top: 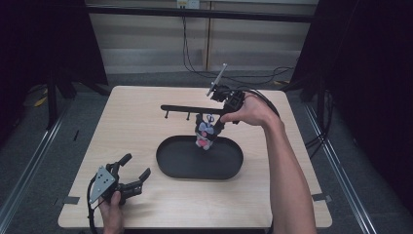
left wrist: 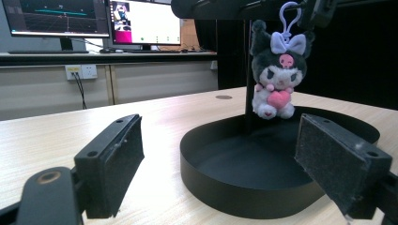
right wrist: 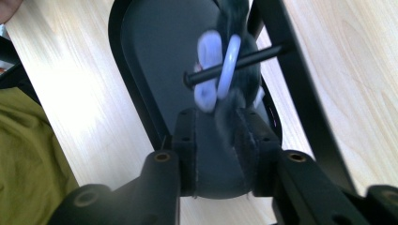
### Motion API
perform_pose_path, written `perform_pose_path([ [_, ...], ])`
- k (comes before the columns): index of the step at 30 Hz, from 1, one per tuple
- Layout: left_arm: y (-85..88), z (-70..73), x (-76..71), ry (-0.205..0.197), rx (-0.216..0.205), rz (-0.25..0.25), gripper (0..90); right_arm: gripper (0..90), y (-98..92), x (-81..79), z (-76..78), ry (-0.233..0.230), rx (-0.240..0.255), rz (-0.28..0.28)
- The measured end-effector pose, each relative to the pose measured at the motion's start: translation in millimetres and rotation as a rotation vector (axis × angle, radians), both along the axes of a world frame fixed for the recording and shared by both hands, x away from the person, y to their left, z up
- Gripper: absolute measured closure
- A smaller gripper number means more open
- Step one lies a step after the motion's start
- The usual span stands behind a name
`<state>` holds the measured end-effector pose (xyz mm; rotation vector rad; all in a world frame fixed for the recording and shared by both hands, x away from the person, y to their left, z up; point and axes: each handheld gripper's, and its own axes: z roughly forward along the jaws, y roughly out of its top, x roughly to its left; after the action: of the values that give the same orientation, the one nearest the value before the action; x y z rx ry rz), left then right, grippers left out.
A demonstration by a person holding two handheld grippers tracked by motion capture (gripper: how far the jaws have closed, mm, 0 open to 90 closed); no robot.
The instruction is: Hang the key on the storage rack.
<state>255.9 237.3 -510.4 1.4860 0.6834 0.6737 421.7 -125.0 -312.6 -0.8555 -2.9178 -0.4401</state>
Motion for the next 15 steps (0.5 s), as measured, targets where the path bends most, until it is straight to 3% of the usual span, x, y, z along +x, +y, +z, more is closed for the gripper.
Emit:
perform_pose_path([
  [5,-0.3,-0.2,0.2,-0.003,-0.004,0.0,15.3,53.0,-5.0,-4.3,-3.0,0.0,0.031,-0.033],
  [9,-0.1,-0.2,0.1,-0.004,-0.002,0.003,15.3,48.3,-7.3,-10.7,-1.8,-0.027,0.08,-0.06],
  [15,-0.2,-0.2,0.1,-0.004,-0.003,0.003,15.3,42.2,-7.9,-20.4,-5.9,-0.052,0.098,-0.083],
])
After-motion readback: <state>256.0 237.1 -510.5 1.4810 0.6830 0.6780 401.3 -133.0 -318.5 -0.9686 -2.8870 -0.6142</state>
